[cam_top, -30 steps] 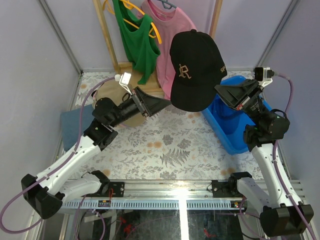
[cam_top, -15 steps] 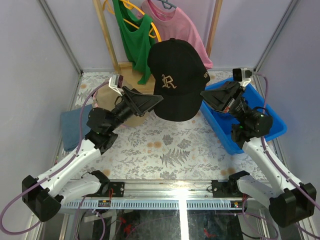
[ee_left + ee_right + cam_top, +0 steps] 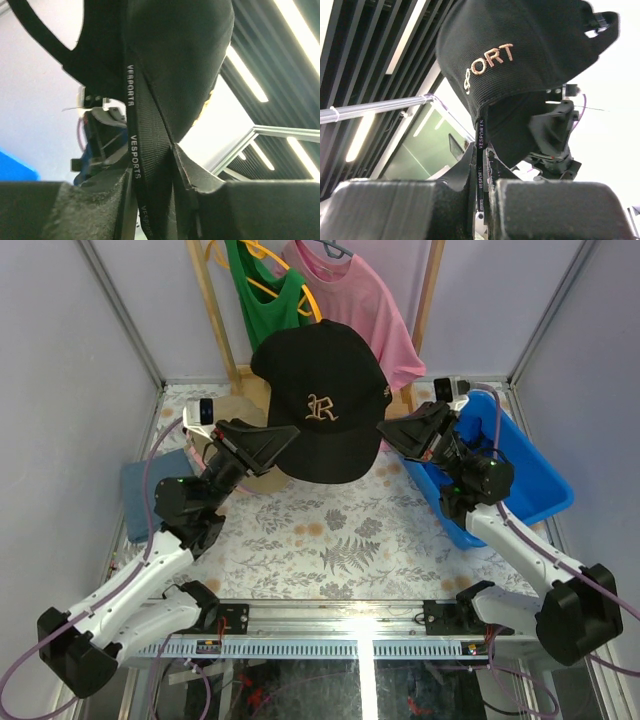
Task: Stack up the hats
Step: Stack the hat on the hat.
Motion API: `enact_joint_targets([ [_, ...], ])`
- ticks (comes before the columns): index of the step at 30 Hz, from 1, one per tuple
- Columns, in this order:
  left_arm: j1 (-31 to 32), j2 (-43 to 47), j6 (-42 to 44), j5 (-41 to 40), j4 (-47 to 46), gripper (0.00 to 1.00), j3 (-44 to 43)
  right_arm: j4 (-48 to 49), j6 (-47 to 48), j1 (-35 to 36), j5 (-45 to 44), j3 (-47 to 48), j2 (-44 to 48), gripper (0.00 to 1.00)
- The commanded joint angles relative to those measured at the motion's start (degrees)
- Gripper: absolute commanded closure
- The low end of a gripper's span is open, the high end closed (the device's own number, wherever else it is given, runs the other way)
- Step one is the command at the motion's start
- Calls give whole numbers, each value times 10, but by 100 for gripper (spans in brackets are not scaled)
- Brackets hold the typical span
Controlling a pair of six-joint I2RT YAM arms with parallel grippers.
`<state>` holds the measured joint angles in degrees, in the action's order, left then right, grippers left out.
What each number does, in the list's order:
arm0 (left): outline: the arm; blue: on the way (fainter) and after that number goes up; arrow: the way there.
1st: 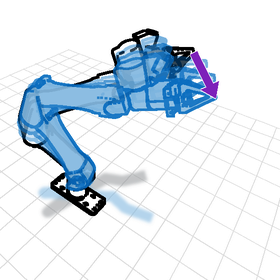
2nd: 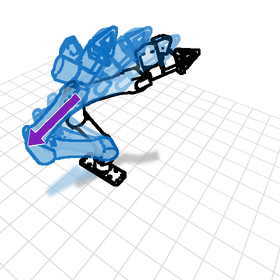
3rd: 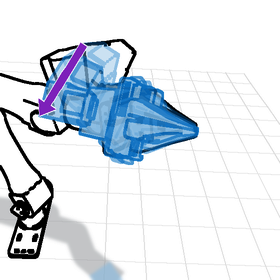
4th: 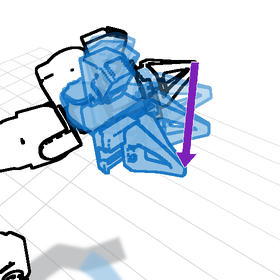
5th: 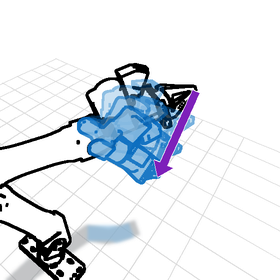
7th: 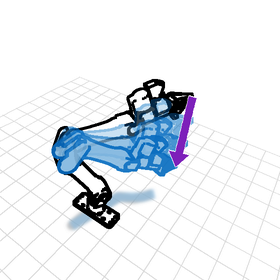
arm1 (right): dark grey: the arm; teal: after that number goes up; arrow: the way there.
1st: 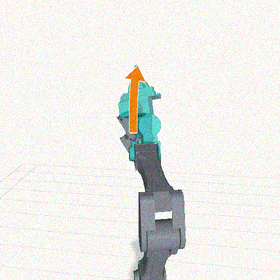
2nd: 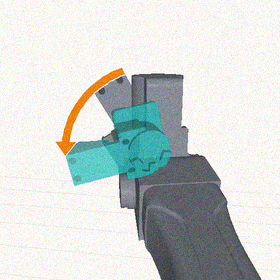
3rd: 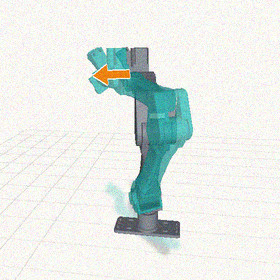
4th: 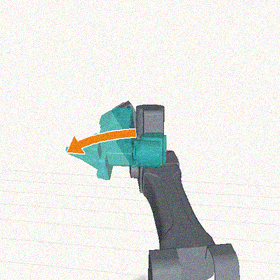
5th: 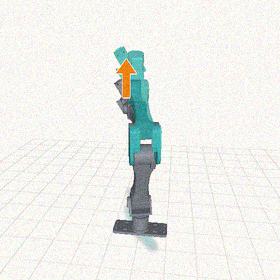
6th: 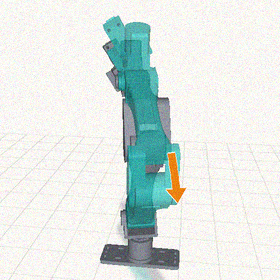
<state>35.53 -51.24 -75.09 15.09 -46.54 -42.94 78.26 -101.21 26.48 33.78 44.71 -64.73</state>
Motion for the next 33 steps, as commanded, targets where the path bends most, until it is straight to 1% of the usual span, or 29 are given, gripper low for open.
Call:
enact_joint_targets([
  [1,-9,6,5,16,-64,84,-5,62,6,17,-19,8,-31,100],
  [3,-15,15,13,18,-56,98,-3,69,8,19,-21,7,-42,100],
  [4,-18,20,18,16,-47,100,-4,70,8,19,-22,5,-46,100],
  [11,-33,46,42,8,-32,100,7,48,32,19,-28,-5,-66,100],
  [15,-34,66,77,-9,-1,100,6,41,44,19,-34,-15,-80,99],
  [19,-34,75,106,-27,22,100,6,51,46,19,-42,-25,-98,92],
  [22,-35,78,120,-38,26,100,10,63,41,19,-42,-25,-114,84],
  [28,-35,96,164,-57,63,100,1,94,34,19,-41,-23,-148,71],
  [33,-34,99,188,-66,74,100,-5,105,32,19,-39,-27,-158,64],
])
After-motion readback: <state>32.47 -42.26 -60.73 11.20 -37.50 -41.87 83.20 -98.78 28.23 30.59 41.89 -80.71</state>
